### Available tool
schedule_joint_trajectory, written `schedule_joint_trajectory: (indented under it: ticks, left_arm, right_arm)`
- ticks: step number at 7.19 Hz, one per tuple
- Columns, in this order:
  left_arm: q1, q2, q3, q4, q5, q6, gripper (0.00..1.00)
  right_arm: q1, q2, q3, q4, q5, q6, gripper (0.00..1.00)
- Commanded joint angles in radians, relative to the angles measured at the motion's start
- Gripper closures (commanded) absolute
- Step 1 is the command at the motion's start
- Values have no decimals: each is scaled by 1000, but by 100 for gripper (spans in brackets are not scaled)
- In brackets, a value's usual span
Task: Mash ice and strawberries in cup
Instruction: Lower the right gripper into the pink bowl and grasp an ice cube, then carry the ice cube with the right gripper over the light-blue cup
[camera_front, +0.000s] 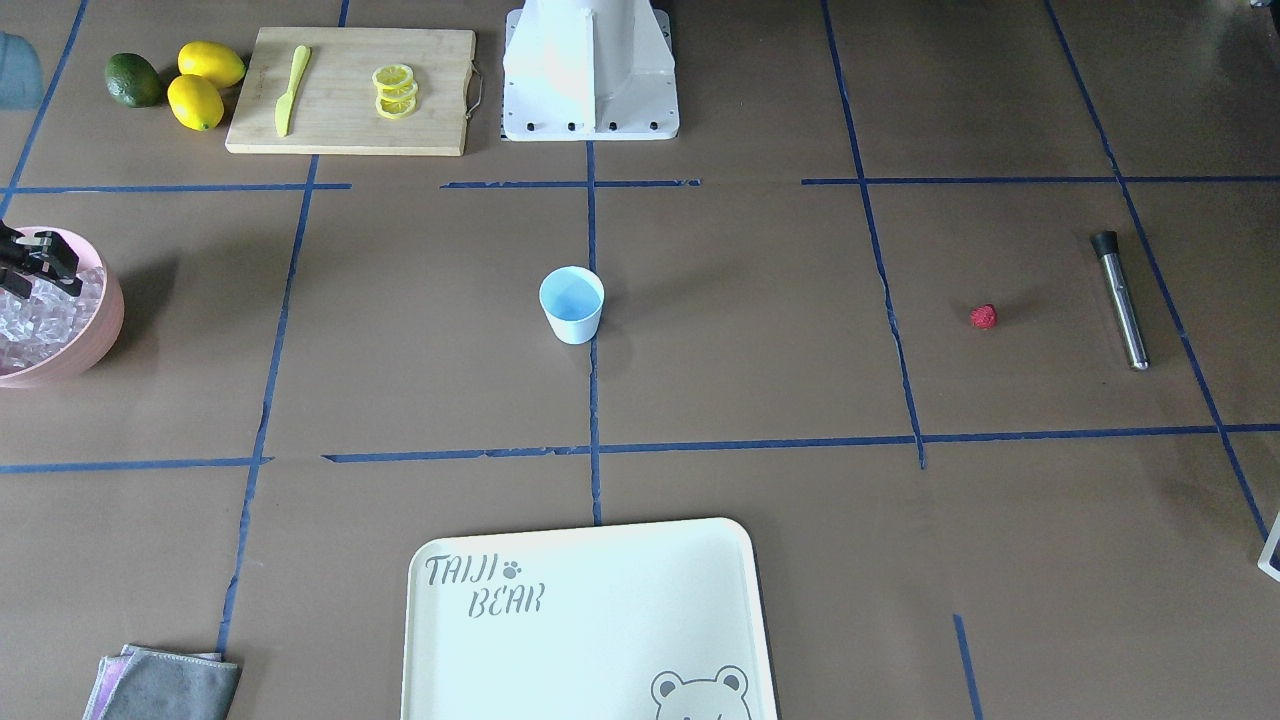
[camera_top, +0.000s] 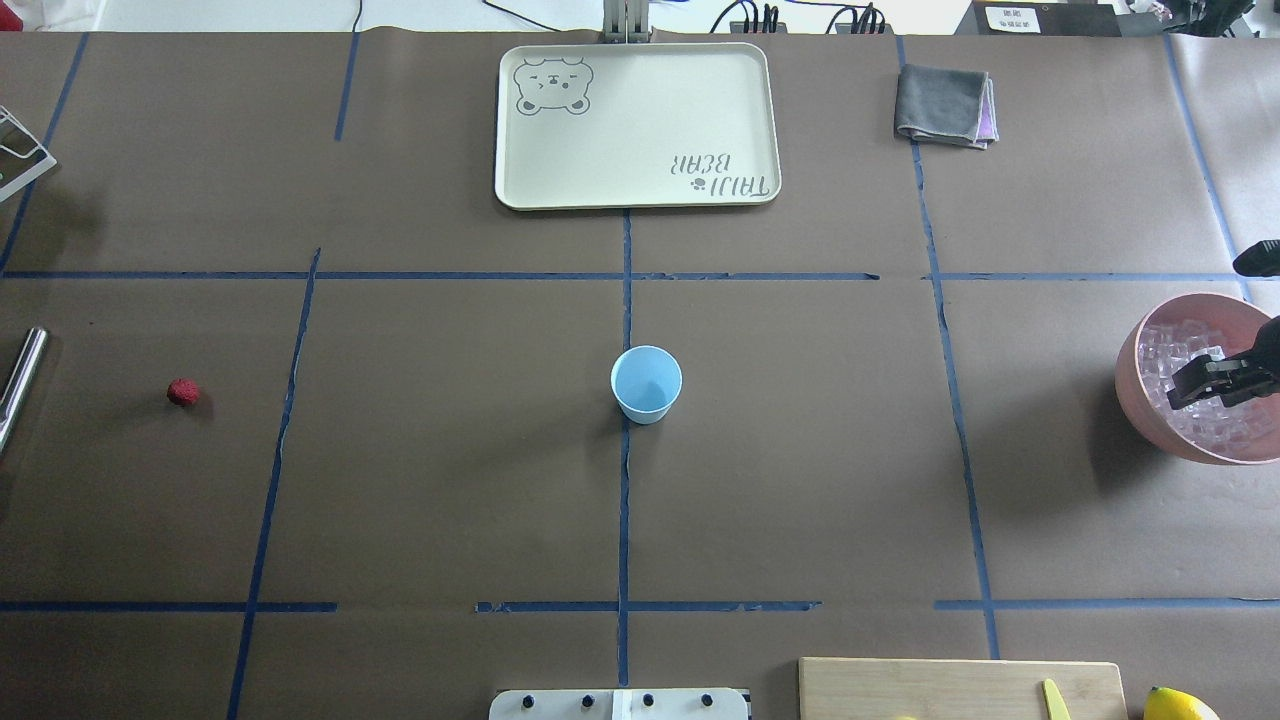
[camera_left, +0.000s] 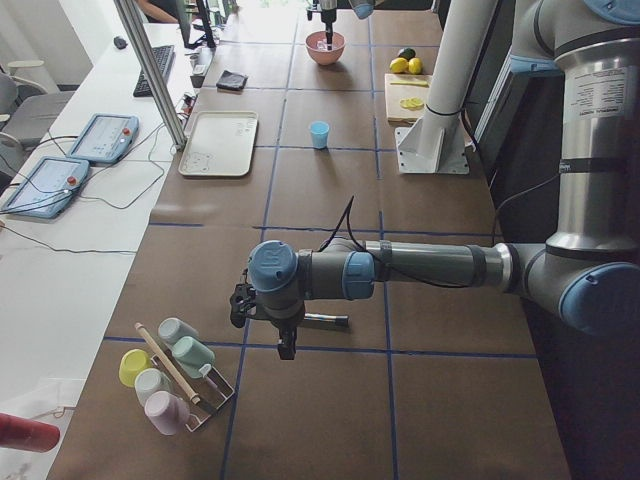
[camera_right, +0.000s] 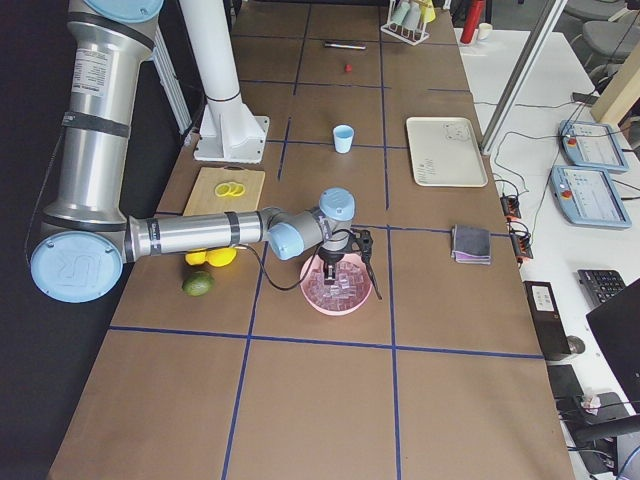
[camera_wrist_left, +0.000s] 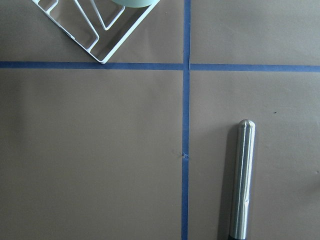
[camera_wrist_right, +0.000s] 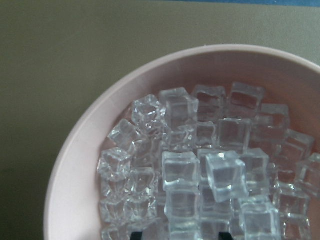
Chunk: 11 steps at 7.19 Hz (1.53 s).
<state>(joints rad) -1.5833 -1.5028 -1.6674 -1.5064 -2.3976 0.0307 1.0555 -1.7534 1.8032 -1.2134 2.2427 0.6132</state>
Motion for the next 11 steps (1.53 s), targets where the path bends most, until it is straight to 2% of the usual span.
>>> schedule_joint_trajectory:
  ticks: [1, 2, 4, 6, 7, 8, 9, 11]
  left_arm:
    - [0, -4, 0, 0, 0, 0, 0]
    - [0, -5, 0, 0, 0, 0, 0]
    - [0, -5, -2, 0, -2, -2, 0]
    - [0, -7, -12, -2, -3, -34, 0]
    - [-1, -14, -12, -2, -3, -35, 0]
    - [0, -17, -14, -2, -3, -35, 0]
    - [-1, -17, -17, -2, -3, -35, 0]
    - [0, -19, -20, -2, -3, -37, 0]
  right_arm:
    - [0, 2, 1, 0, 3, -3, 91]
    - [0, 3, 2, 0, 6, -6, 100]
    - [18, -15, 43, -2, 6, -19, 100]
    - [102, -60, 163, -50, 47, -24, 100]
    - [124, -51, 224, -139, 51, -24, 100]
    - [111, 38, 266, -260, 52, -24, 100]
    - [91, 187, 266, -394, 52, -17, 100]
    - [-36, 419, 251, -533, 37, 84, 100]
